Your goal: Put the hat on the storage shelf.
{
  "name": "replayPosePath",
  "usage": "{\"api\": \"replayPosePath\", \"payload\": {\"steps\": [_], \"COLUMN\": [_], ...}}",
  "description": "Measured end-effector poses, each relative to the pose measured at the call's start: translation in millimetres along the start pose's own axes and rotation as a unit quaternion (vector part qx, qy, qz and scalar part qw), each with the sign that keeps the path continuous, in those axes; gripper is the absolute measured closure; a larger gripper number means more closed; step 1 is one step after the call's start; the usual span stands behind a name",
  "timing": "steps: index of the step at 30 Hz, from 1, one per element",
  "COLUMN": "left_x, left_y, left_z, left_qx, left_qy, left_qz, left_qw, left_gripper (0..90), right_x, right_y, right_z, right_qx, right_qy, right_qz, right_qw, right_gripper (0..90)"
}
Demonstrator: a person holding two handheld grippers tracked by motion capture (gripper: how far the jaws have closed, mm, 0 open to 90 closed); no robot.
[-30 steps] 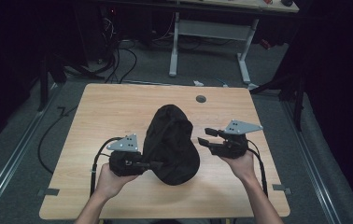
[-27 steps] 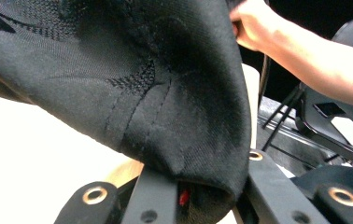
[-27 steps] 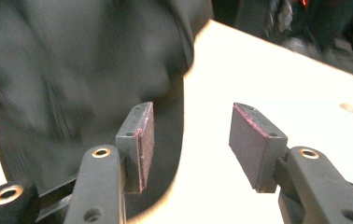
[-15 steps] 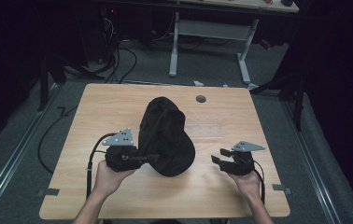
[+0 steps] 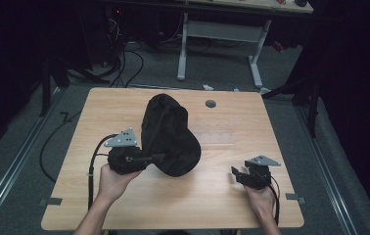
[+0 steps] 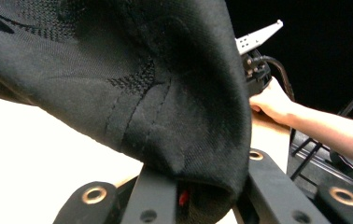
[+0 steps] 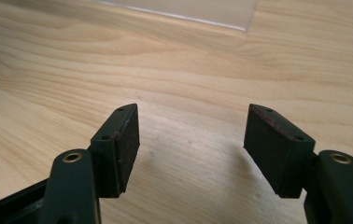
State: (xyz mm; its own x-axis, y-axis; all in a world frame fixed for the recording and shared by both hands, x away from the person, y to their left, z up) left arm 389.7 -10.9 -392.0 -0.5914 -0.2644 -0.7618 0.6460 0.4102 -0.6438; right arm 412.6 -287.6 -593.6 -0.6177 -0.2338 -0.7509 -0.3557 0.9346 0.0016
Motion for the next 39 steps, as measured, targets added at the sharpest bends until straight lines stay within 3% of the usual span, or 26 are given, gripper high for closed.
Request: {"api": "replayPosePath", "payload": {"steps": [1,9,15,24,35,39], "left_x": [-3.4,-14.7,-28.0,-48.3,-68.7,-72.3], "left_y": [0.9,6.0,15.2,25.1,43.1,49.0], "left_z": [0.4,2.6,5.4,1.4,8.6,16.3], "left_qx": [-0.004,-0.020,-0.047,-0.067,-0.121,-0.146], "left_qy": [-0.005,-0.023,-0.033,-0.054,-0.066,-0.064], "left_qz": [0.000,0.004,0.010,0.017,0.031,0.046], "left_qw": [1.0000,0.9995,0.9983,0.9962,0.9900,0.9861], "left_gripper": [82.9,82.9,82.8,82.8,82.7,82.7], "right_x": [3.9,3.0,3.0,3.2,3.5,3.5], "right_y": [-1.3,-2.2,-1.9,-2.2,-3.8,-3.8], "right_z": [2.8,4.9,5.1,5.1,5.3,5.3], "right_qx": [0.006,0.032,0.031,0.035,0.040,0.040], "right_qy": [0.014,0.019,0.019,0.019,0.022,0.022], "right_qz": [0.001,-0.002,-0.002,0.001,0.005,0.005], "right_qw": [0.9999,0.9993,0.9993,0.9992,0.9990,0.9990], "right_gripper": [37.0,37.2,36.1,33.9,31.5,31.5]}}
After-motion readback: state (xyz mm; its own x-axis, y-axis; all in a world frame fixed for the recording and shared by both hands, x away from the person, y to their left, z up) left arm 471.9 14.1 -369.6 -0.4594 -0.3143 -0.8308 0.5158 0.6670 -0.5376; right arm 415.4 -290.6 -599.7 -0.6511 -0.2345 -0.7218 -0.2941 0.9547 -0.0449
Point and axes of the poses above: each handheld gripper's, and its own axes: z roughly forward along the jaws, x roughly out of its underside, y roughly to its left, the point moved 10 cm from there along z, roughly forward along the jaws, and after that the axes turned 2 degrees about -z, right-handed, at the moved point
